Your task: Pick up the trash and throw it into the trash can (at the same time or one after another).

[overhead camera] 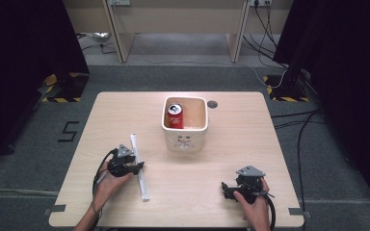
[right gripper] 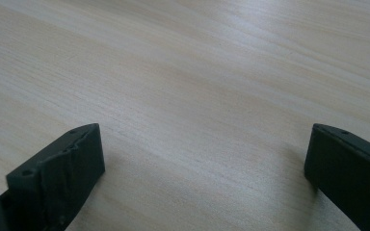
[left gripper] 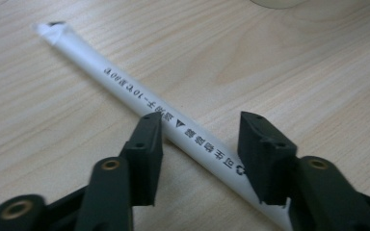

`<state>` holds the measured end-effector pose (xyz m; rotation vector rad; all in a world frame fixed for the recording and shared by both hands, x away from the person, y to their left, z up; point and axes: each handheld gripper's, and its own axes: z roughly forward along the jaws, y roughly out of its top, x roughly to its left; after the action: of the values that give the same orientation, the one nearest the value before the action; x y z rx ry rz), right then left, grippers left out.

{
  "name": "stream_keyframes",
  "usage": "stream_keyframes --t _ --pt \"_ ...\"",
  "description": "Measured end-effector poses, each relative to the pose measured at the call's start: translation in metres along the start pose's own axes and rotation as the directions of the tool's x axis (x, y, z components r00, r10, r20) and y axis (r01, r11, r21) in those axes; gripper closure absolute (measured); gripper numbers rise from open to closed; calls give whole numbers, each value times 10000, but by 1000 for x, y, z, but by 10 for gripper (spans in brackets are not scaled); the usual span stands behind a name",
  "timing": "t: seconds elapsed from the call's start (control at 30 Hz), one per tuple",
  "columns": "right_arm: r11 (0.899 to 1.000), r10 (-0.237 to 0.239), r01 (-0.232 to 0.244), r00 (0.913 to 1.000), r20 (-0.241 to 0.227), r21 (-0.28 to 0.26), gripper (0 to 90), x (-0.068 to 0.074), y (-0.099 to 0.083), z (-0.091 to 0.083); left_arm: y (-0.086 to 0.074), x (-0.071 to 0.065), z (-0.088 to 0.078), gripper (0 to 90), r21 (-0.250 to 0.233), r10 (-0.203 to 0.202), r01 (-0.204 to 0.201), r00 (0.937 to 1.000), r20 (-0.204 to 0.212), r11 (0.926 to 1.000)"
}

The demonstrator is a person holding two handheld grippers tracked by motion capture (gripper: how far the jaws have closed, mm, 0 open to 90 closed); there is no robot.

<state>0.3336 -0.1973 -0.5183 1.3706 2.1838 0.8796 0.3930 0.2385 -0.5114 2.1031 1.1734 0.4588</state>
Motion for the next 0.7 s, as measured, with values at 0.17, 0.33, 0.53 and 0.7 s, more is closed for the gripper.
stream_keyframes --t 0.17,0.33,0.53,0.7 --pt "10000 1 -1 10000 -2 2 7 0 0 0 4 6 -2 644 325 341 -350 9990 302 9989" --pt "10000 2 -2 10000 3 2 7 0 0 0 3 6 -4 683 410 494 -506 9983 298 9979" --pt "10000 1 -1 10000 -2 0 7 0 0 0 -3 1 -9 591 431 336 -350 9989 315 9985" --pt "10000 8 -8 10000 1 3 7 0 0 0 -5 1 -10 687 374 357 -371 9987 369 9986"
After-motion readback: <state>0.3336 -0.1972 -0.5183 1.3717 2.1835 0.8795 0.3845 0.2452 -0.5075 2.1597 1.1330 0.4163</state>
